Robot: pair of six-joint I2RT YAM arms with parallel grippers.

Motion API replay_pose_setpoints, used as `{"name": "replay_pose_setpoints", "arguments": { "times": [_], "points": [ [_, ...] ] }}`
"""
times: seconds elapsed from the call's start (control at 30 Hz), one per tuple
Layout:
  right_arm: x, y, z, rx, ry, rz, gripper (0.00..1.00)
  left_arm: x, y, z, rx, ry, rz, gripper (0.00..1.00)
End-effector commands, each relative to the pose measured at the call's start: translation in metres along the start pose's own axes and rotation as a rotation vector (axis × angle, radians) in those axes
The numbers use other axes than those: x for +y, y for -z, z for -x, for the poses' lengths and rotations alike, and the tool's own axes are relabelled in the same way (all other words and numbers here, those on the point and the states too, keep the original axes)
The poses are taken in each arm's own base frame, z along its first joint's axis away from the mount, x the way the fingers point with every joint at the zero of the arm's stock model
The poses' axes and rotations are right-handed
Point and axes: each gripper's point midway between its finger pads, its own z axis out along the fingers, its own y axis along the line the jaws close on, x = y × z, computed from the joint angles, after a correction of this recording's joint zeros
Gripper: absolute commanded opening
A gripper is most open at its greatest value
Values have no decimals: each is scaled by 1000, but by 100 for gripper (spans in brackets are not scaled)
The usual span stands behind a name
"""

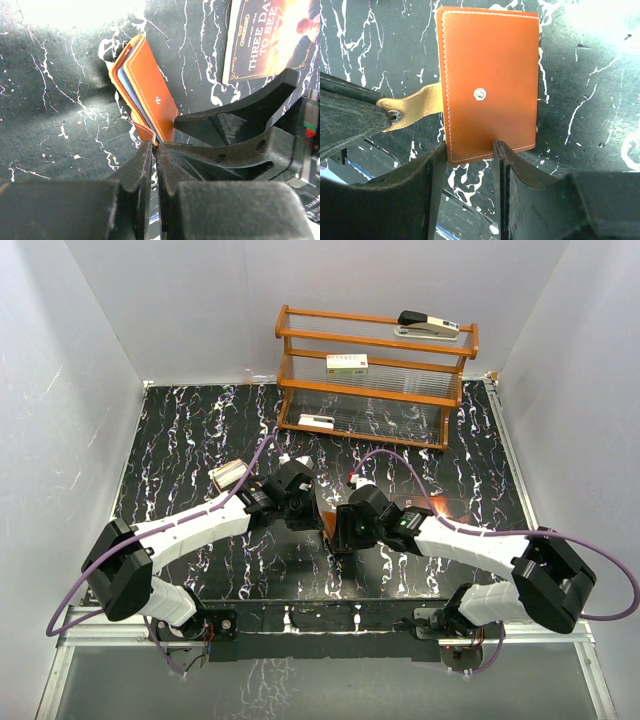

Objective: Put the credit cards into the card holder
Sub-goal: Open the card holder at the center of the board.

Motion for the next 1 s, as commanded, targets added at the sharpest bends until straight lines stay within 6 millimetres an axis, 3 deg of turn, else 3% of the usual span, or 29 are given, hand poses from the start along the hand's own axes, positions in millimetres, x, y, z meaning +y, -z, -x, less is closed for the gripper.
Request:
{"name": "replay_pose_setpoints", "arguments": {
  "times": [0.0,0.27,0.47,0.97],
  "points": [
    [16,16,31,-116,-1,24,38,-5,8,1,0,-2,-31,0],
    [3,21,39,-150,-19,-62,36,-3,5,-2,14,-16,-26,0],
    [-11,26,48,-201,-31,-146,27,2,5,-4,16,-31,-9,0],
    [-38,22,58,-220,-60,-280,7,54,3,-27,44,-70,148,0]
  ]
}}
